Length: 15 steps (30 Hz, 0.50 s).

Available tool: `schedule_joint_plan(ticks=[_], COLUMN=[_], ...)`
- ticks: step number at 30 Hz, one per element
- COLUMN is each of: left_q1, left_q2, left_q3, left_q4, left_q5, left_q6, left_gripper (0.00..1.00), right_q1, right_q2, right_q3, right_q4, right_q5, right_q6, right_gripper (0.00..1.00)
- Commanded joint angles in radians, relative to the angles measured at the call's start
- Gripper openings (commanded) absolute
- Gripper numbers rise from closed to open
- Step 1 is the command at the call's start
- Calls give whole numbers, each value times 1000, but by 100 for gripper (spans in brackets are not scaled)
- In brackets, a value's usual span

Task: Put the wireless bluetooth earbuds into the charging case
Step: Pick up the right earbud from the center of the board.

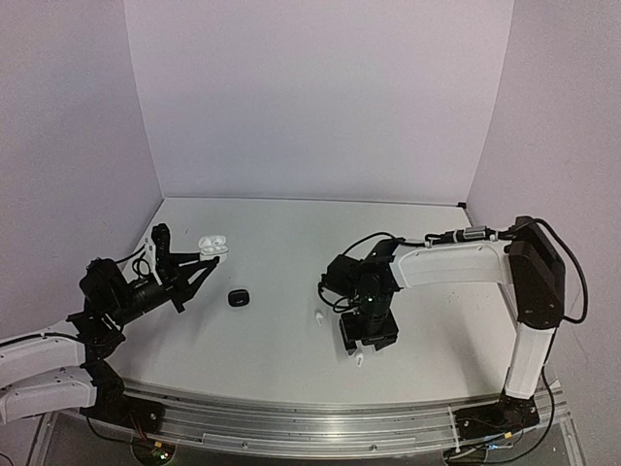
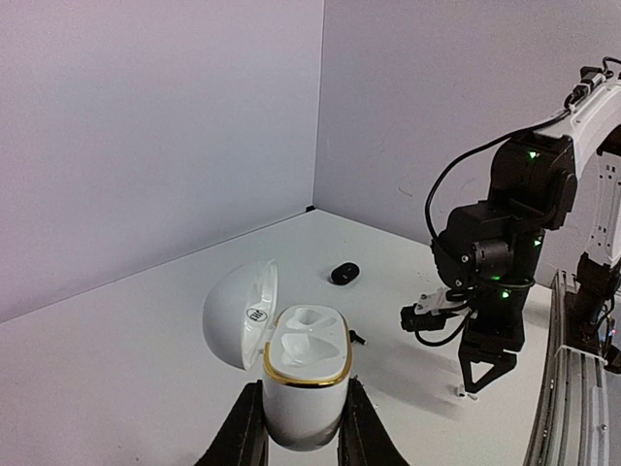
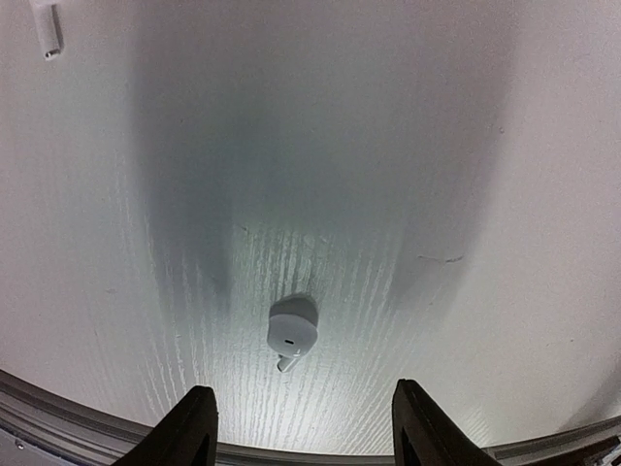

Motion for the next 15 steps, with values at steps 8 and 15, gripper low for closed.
schedule_joint_plan(ticks=[8,15], left_q1=[-4,-6], left_q2=[-99,-73], left_q3=[-15,-22], left_q4=[-8,25], left_q5=[-15,-8], left_q6=[2,-3], left_gripper=[0,0], right_q1=[31,31], right_q2=[62,91], right_q3=[-13,7], right_q4=[30,73], right_q5=[46,44], right_q6=[70,48], right_gripper=[51,48])
